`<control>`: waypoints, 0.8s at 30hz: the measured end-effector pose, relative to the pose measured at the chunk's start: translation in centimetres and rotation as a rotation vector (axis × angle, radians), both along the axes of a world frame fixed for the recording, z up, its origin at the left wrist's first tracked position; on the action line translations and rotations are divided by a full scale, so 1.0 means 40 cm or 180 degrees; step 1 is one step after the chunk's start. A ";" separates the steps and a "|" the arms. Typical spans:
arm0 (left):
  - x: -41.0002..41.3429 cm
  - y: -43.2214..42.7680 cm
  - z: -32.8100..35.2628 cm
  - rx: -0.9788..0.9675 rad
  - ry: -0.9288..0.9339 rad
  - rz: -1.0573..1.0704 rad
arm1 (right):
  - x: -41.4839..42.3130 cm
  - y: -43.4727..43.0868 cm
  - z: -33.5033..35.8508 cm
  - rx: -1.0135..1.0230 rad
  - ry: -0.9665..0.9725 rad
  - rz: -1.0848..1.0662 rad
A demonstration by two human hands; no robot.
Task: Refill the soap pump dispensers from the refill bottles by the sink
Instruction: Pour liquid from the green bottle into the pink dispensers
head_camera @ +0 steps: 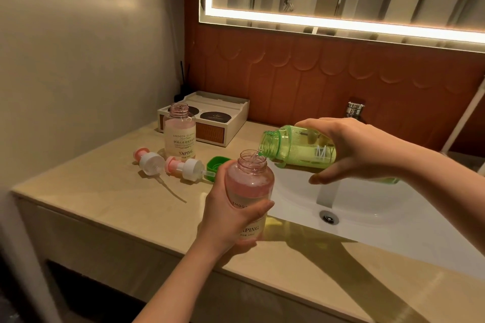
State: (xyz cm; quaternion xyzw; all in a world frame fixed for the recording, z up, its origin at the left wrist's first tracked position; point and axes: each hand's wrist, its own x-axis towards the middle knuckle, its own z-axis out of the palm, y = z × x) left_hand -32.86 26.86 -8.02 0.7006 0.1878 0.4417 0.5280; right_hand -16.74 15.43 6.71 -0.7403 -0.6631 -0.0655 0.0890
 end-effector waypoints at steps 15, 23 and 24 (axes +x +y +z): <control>0.001 0.006 -0.005 -0.0018 0.0024 0.0013 | 0.041 0.015 -0.112 0.0297 0.1256 0.0305; -0.031 0.002 -0.004 0.0054 0.0089 0.0100 | -0.005 0.014 -0.191 0.1179 0.2386 0.0101; -0.040 0.006 -0.006 0.0036 0.0099 0.0120 | -0.012 0.016 -0.194 0.1290 0.2467 0.0071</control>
